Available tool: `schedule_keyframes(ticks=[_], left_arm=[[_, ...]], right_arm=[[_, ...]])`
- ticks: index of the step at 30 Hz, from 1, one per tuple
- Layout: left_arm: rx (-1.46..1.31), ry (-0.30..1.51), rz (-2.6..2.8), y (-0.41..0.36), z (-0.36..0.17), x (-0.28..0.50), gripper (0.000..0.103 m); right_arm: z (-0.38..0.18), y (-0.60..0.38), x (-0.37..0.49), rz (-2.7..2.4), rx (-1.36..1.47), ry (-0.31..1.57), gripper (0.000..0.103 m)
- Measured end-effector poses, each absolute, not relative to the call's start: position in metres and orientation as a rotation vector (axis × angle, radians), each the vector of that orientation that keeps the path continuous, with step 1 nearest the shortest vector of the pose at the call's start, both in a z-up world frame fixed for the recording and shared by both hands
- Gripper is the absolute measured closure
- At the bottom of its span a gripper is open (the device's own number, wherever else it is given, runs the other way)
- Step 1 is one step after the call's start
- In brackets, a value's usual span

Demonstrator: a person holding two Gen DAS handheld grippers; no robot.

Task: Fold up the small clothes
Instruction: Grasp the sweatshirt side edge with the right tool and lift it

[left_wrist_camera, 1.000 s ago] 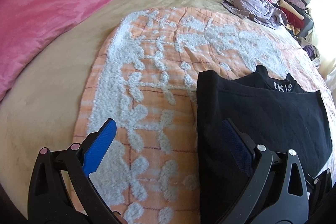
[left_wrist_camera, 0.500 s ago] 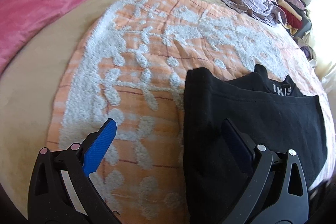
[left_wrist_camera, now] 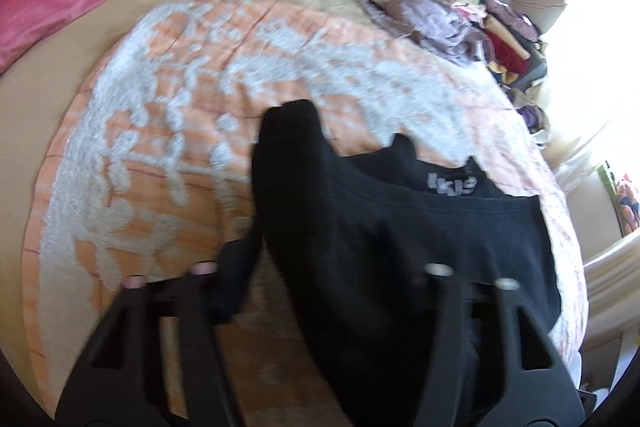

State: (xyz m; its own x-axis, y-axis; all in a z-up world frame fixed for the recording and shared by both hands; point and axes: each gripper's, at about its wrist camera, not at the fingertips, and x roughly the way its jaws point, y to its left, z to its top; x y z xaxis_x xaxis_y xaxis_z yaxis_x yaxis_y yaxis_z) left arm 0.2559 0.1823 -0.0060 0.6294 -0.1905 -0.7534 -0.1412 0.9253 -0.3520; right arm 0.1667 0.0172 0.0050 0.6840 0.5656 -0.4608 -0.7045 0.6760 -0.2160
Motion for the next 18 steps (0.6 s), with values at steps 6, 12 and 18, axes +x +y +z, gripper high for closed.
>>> schedule_keyframes(ticks=[6,12,18], left_arm=[[-0.331,0.828,-0.055,0.152,0.02,0.248,0.09],[-0.28,0.8,-0.042,0.122,0.044,0.249,0.09],[-0.243,0.796,-0.049,0.091,0.062,0.257,0.09]], right_arm=[[0.01,-0.013,0.16,0.689,-0.269,0.362,0.096],[0.02,-0.046,0.162,0.651,-0.185,0.375,0.096],[0.03,-0.076,0.163,0.625,-0.147,0.374,0.096]])
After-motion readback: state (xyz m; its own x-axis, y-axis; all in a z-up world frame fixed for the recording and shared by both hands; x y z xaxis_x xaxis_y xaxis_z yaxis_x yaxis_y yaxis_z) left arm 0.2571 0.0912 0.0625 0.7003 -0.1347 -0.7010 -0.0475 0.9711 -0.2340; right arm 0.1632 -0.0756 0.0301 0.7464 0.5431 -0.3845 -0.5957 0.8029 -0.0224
